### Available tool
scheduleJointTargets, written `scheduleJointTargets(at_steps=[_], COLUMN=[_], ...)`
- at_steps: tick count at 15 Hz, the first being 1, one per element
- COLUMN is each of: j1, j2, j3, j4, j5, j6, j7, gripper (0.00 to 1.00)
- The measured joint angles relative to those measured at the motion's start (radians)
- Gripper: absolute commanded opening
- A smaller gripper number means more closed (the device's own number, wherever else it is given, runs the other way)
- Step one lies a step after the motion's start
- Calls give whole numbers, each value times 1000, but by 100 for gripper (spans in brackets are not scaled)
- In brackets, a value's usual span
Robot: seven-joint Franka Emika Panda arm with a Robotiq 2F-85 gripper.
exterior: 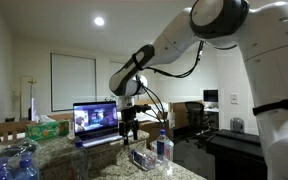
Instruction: Move the three empty water bottles to the right
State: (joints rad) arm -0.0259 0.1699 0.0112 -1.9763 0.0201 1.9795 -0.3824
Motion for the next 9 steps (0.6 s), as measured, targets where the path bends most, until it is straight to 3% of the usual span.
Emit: scheduleJointTargets(at_steps=[9], j1=[4], j2=[10], j3=[4], j4=[8], j5=[0], j6=[1], j7=[0], gripper=[100])
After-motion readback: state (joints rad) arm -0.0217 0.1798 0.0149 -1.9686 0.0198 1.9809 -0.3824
